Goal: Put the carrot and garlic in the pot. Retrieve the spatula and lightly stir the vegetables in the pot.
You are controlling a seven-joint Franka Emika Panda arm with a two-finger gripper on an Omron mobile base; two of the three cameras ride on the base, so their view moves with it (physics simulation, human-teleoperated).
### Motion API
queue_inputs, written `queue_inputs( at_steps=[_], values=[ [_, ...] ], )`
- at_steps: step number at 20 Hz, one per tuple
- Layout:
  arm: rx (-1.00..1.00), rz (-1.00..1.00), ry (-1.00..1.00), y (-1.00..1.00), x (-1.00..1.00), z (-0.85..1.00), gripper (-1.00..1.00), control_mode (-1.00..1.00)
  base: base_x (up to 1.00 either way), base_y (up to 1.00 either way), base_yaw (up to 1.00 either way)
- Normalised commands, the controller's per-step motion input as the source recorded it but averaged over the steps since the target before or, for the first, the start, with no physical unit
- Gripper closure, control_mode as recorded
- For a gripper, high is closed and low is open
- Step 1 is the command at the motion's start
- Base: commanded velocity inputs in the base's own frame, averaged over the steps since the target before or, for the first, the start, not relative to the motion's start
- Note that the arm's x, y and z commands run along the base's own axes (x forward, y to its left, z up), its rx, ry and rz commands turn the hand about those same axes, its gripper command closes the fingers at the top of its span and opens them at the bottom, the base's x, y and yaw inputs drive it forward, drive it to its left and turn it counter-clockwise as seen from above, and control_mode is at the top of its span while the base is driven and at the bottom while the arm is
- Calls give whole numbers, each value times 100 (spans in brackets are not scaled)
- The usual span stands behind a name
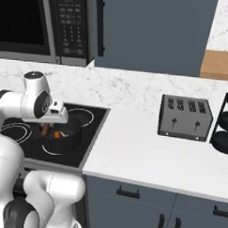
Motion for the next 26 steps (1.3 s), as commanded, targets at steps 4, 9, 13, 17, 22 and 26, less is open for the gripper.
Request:
queue_inputs(
  at_steps=[4,9,13,17,22,26],
  values=[
    [0,7,0,-9,0,2,100,-100,0,-3,11],
    [-14,41,0,-72,1,53,100,-100,0,0,0],
    [-35,53,9,-64,10,46,100,-100,0,0,0],
    [-58,53,23,-23,12,4,100,-100,0,0,0],
    [-52,47,29,-9,11,-4,100,-100,0,0,0],
    [-29,37,22,-3,27,0,100,-100,0,0,0]
  ],
)
